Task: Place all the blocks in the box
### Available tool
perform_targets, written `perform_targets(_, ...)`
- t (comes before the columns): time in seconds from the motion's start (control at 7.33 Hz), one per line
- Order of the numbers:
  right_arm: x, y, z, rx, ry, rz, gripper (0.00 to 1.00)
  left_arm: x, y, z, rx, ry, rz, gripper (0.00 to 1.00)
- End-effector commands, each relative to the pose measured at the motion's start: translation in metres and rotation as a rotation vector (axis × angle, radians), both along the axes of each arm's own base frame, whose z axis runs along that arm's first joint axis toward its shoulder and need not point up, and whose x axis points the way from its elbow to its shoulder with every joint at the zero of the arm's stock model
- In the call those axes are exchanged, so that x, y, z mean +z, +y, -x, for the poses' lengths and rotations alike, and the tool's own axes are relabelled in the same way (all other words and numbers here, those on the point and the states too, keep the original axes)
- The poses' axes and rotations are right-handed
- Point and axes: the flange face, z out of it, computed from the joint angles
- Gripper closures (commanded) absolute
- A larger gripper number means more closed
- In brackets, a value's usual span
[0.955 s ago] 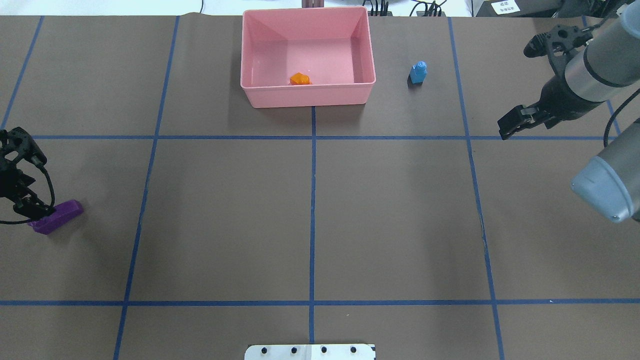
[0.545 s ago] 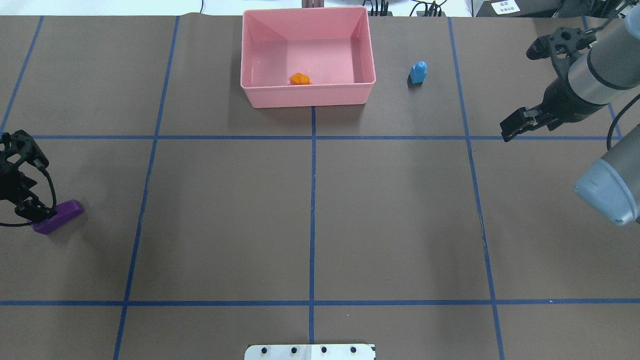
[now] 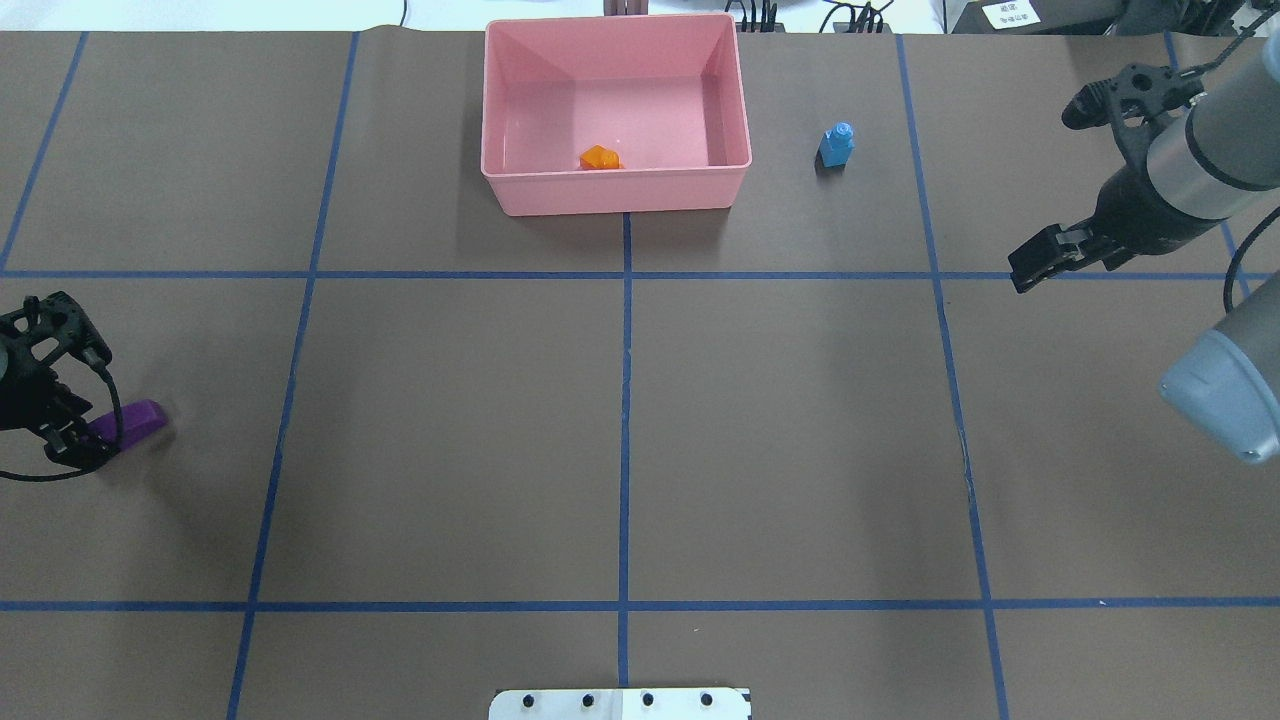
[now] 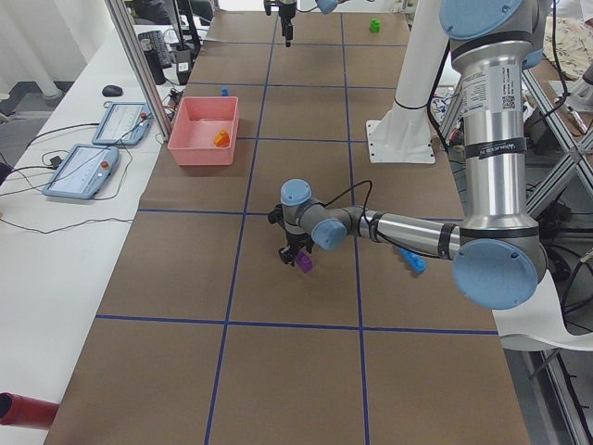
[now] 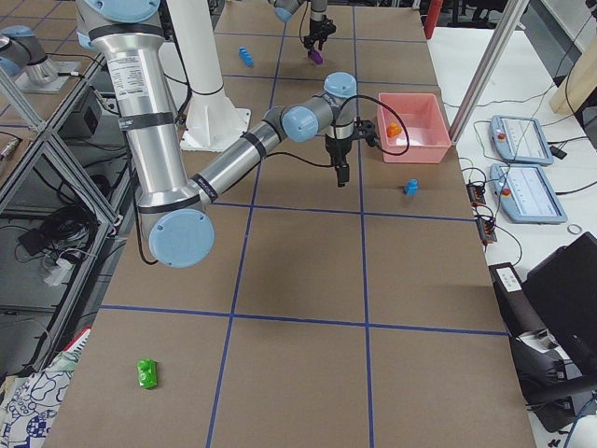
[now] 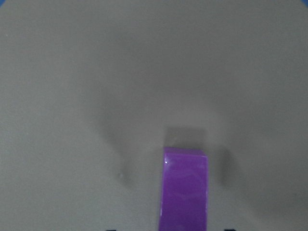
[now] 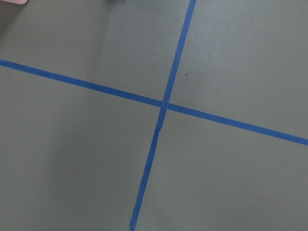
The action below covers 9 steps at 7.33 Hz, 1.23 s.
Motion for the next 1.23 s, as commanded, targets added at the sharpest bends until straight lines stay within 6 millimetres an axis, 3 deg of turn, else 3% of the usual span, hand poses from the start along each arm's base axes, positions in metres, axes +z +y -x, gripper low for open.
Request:
perform_targets(0.0, 0.001, -0.001, 0.000, 0.002, 0.003, 0.003, 0.00, 0.001, 0.002, -0.003, -0.012, -0.004, 0.018, 0.83)
perform_targets(0.14, 0.001, -0.001, 0.000, 0.002, 0.003, 0.003, 0.01, -0.001, 0.002, -0.003, -0.034, -0.001, 0.034, 1.00)
perform_targets(0.27, 0.001, -0.001, 0.000, 0.002, 0.002, 0.002, 0.00, -0.024, 0.002, -0.003, -0.085, 0.024, 0.056, 1.00)
perform_targets(0.55, -0.001, -0.003, 0.003, -0.003, -0.003, -0.001, 0.00, -0.110, 0.007, -0.005, -0.202, 0.118, 0.256, 1.00)
perform_targets(1.09, -0.003, -0.020, 0.012, 0.000, 0.002, -0.001, 0.00, -0.315, -0.081, -0.069, -0.568, 0.216, 0.614, 1.00)
